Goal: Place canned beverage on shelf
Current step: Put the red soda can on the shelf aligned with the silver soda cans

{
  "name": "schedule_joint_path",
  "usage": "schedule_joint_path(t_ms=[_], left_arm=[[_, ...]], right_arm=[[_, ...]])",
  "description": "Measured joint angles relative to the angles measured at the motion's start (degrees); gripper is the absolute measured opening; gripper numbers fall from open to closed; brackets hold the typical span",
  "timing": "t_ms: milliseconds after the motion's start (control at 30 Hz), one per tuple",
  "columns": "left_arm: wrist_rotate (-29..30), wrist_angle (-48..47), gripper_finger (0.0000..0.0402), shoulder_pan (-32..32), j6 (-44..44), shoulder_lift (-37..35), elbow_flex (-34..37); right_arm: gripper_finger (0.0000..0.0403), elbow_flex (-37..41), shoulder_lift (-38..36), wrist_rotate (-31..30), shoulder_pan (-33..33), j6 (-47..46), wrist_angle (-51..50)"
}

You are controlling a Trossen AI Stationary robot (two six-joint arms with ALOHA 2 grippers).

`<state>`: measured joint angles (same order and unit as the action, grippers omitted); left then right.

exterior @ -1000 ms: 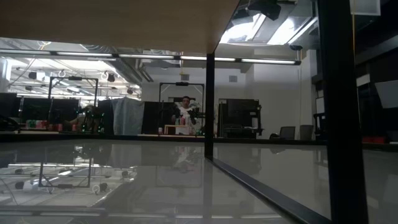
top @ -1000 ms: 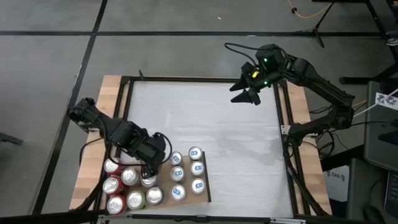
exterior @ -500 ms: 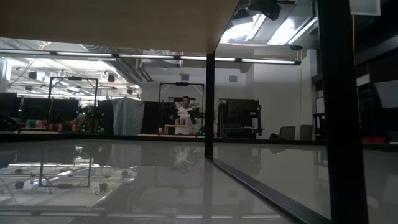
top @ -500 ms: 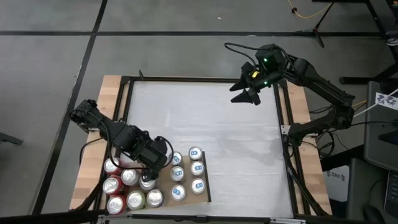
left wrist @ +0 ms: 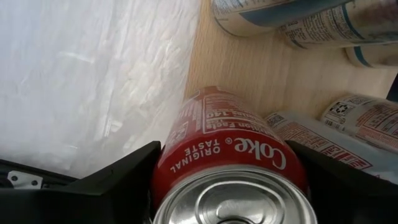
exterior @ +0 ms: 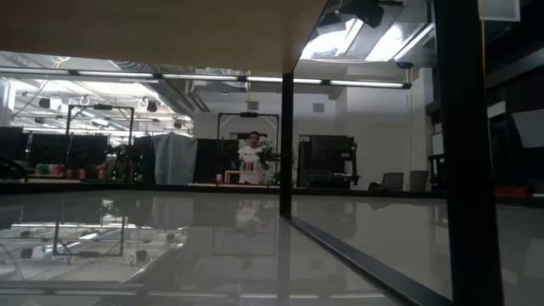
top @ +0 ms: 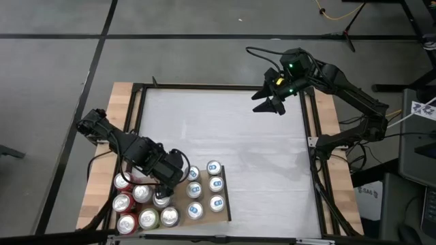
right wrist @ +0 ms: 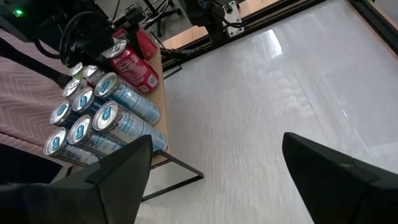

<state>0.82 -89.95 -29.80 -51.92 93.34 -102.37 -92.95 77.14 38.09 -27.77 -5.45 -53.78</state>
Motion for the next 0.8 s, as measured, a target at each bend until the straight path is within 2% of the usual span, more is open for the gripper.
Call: schedule_joint_path(t_ms=[267,800], left_arm=[[0.0,0.1,0.0349,0.0,0.0,0.0,0.0],[-0.1,0.2,0.0347,0.9,-0.1,-1.1,0.0]], right_arm=[[0.0347,0.0,0.0,0.0,0.0,0.0,0.0],[0.0347,0.0,0.0,0.0,0.0,0.0,0.0]])
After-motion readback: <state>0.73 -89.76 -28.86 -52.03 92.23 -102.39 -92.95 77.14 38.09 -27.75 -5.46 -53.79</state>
